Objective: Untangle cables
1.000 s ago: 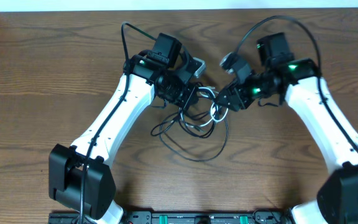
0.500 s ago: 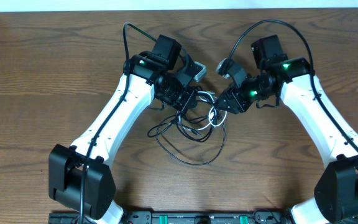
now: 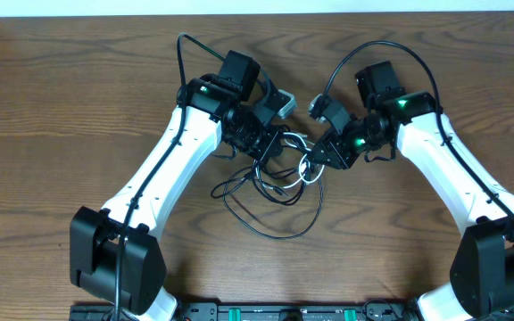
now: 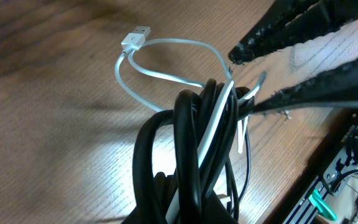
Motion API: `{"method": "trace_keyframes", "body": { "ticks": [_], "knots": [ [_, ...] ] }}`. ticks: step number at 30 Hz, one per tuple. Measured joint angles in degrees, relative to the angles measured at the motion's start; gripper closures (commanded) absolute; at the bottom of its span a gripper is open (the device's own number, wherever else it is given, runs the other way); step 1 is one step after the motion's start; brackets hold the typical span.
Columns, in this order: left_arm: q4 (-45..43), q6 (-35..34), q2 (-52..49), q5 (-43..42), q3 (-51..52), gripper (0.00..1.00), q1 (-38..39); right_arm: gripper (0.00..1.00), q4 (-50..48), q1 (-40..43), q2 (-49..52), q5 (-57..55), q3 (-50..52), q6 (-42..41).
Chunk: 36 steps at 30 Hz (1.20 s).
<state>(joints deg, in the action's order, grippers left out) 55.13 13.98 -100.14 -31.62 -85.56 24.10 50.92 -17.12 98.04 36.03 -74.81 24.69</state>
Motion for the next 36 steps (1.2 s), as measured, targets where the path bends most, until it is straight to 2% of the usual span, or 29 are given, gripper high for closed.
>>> {"method": "trace_keyframes", "body": {
  "ticks": [9, 10, 11, 18, 27, 36],
  "knots": [
    [0.0, 0.0, 0.0, 0.0, 0.0, 0.92, 0.0, 0.85, -4.1, -0.4, 0.0, 0.0, 5.1, -0.5],
    [0.0, 0.0, 0.0, 0.0, 0.0, 0.92, 0.0, 0.89, -4.5, -0.4, 0.0, 0.0, 5.5, -0.6],
    [0.0, 0.0, 0.0, 0.0, 0.0, 0.92, 0.0, 0.99, -4.8, -0.4, 0.0, 0.0, 5.7, -0.8],
    [-0.1, 0.0, 0.0, 0.0, 0.0, 0.92, -0.3, 0.99, -11.1, -0.2, 0.0, -0.8, 6.0, -3.9],
    [0.6, 0.0, 0.0, 0.0, 0.0, 0.92, -0.3, 0.99, -14.9, 4.5, -0.6, -9.3, 3.9, -23.3],
    [0.3, -0.3, 0.0, -1.1, 0.0, 0.92, -0.2, 0.99, -14.9, 6.9, -12.3, -24.1, 3.9, -38.2]
  ]
}}
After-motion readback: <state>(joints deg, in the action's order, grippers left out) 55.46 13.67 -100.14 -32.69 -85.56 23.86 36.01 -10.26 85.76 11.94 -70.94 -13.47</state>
